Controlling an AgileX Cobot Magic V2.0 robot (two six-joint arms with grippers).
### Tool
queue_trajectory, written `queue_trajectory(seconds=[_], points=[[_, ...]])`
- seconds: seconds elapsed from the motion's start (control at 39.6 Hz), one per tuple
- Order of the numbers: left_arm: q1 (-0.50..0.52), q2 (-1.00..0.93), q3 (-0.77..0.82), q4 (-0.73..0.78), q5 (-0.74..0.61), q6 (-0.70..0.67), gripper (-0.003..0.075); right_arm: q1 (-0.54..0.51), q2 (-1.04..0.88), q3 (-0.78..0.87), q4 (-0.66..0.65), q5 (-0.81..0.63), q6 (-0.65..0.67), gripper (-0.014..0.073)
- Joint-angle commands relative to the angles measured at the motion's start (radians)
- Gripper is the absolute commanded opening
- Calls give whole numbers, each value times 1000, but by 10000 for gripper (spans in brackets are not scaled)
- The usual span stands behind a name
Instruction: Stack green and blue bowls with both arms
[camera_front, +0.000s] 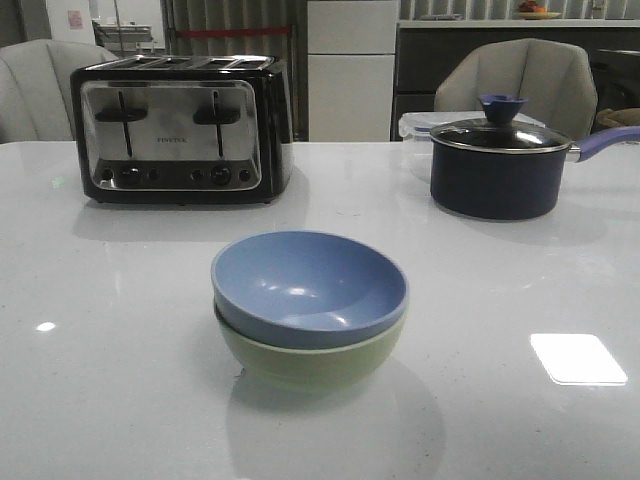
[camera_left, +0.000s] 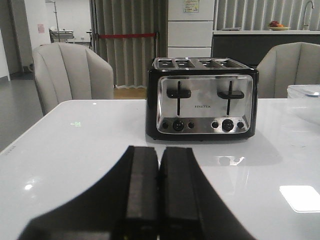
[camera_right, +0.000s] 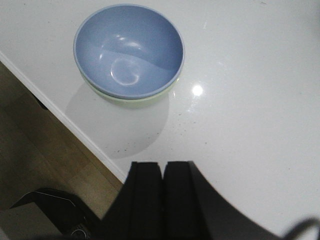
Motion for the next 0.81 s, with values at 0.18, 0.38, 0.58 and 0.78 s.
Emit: queue_trajectory(seconds=[0.18, 0.38, 0.58, 0.78], points=[[-6, -20, 6, -8, -97, -10, 96, 2, -2, -30, 2, -69, -11, 57], [-6, -20, 6, -8, -97, -10, 96, 2, -2, -30, 2, -69, -11, 57], [-6, -20, 6, -8, -97, -10, 96, 2, -2, -30, 2, -69, -11, 57], [-6, -20, 6, -8, -97, -10, 96, -4, -28, -22, 2, -69, -11, 57]])
